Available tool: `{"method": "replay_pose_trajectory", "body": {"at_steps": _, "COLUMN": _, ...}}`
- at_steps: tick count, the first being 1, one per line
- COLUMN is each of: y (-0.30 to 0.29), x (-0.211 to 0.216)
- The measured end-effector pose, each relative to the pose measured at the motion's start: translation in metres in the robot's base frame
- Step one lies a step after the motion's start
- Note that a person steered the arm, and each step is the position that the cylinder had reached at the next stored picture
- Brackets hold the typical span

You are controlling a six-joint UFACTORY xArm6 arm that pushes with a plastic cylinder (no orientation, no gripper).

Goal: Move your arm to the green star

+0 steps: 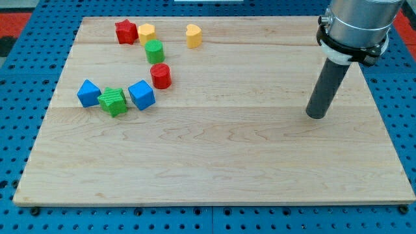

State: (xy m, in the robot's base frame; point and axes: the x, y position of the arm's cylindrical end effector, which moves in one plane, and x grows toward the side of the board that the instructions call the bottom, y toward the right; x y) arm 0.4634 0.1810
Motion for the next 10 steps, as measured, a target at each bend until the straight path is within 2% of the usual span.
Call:
{"method": "replay_pose_trajectory", "body": {"at_steps": 3, "y": -0.002, "x": 0.005}}
{"method": "replay_pose_trajectory", "body": {"at_steps": 4, "y": -0.003, "x": 0.054}}
{"method": "replay_pose_trajectory", "body": {"at_steps": 5, "y": -0.046, "x": 0.115}}
{"method": "replay_pose_trajectory", "body": {"at_steps": 6, "y": -0.150, "x": 0.132}}
{"method": "replay_pose_trajectory", "body": {"at_steps": 7, "y": -0.218, "x": 0.129}}
{"method": "replay_pose_trajectory", "body": {"at_steps": 9, "y": -0.299, "x": 0.099}}
{"method": "replay_pose_trajectory", "body": {"at_steps": 10, "y": -0.379, "x": 0.060}}
